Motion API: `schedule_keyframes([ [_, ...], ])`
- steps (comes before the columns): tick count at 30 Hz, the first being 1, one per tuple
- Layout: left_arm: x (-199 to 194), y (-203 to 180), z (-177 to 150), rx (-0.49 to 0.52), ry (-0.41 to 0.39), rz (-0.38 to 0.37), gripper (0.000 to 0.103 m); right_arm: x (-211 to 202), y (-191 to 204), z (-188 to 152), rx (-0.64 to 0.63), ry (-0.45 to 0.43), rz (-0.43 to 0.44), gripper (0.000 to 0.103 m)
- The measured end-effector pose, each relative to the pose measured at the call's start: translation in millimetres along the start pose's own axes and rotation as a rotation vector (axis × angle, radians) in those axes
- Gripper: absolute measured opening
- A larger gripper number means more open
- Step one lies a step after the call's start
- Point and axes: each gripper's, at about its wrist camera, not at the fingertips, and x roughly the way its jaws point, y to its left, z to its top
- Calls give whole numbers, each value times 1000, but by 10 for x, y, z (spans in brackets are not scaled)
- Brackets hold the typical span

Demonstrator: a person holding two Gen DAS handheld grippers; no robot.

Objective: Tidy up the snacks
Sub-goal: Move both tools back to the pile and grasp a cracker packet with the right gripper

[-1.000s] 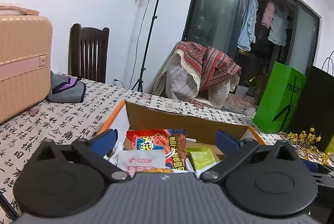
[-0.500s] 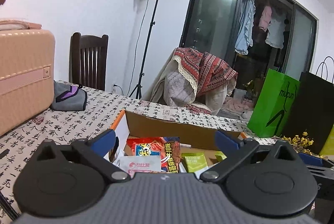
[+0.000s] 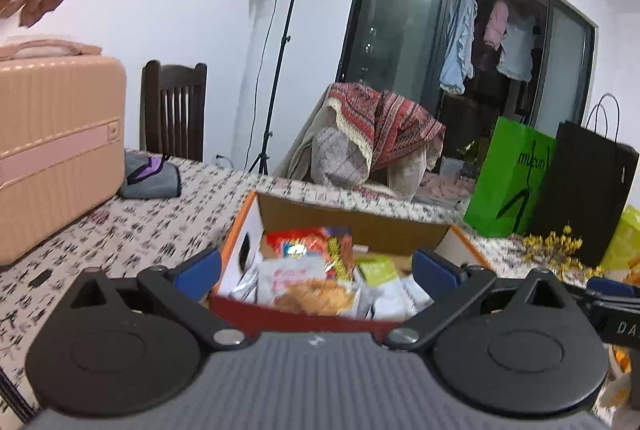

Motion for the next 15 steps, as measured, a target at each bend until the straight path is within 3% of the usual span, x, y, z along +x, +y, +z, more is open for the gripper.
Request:
schedule_keyframes([
  [7, -199, 115, -179, 14, 24, 15, 103, -167, -47, -263, -11, 53, -23, 103],
  [15, -453, 236, -359, 32, 30, 23, 103, -351, -64, -516, -15, 101, 21, 103],
])
